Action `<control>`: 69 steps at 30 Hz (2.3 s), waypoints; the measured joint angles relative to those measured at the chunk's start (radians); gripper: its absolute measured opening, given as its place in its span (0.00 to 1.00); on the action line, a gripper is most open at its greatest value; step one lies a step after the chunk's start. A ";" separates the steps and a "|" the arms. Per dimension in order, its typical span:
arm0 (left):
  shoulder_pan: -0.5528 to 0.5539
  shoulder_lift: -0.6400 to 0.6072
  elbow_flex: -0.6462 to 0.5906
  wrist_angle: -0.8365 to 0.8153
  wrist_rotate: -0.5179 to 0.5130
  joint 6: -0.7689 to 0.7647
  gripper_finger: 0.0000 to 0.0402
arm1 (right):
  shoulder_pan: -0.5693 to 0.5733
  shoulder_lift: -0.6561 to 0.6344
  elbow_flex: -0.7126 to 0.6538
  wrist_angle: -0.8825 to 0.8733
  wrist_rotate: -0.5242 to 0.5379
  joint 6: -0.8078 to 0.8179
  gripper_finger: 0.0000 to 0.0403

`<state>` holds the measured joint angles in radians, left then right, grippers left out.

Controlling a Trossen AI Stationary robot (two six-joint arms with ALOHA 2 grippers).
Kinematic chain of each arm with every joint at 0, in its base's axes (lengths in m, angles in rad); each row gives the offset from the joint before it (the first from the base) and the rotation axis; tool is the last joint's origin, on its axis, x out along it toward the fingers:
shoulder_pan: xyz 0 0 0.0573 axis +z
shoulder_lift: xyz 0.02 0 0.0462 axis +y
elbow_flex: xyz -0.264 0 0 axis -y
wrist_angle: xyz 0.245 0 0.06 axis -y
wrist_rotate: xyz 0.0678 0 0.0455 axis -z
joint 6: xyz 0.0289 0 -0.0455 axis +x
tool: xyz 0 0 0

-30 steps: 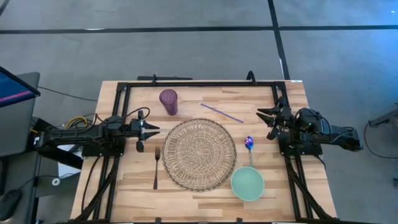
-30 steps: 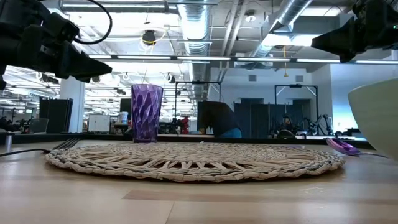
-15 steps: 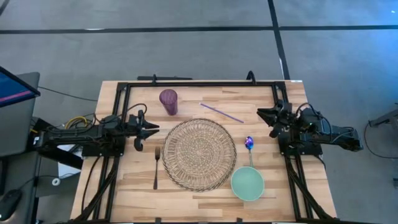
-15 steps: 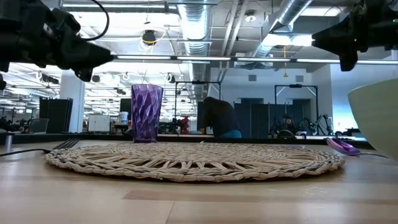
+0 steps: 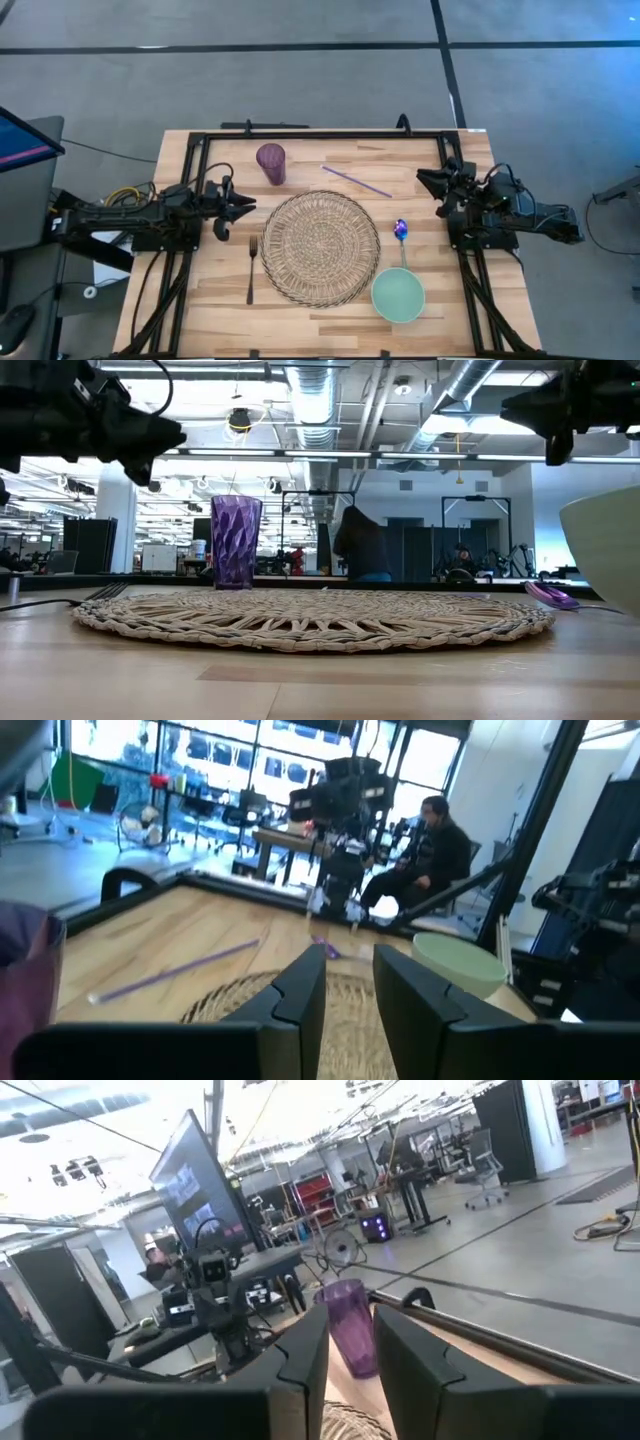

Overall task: Pick & Place Utensil
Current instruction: Put the blue bowl on the brown mat

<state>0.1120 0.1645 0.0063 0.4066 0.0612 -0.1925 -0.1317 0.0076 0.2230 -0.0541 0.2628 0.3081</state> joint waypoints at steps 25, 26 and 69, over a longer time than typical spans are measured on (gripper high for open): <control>-0.086 0.468 0.391 0.087 0.178 0.135 0.38 | 0.412 0.741 0.385 0.170 -0.168 -0.195 0.54; -0.092 0.480 0.391 0.086 0.171 0.135 0.38 | 0.445 0.779 0.438 0.052 -0.115 -0.160 0.54; -0.093 0.518 0.391 0.088 0.119 0.211 0.31 | 0.927 1.750 0.904 -0.560 -0.239 0.673 0.48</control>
<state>0.0193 0.6827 0.3973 0.4947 0.1802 0.0185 0.7948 1.7574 1.1267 -0.6142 0.0239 0.9808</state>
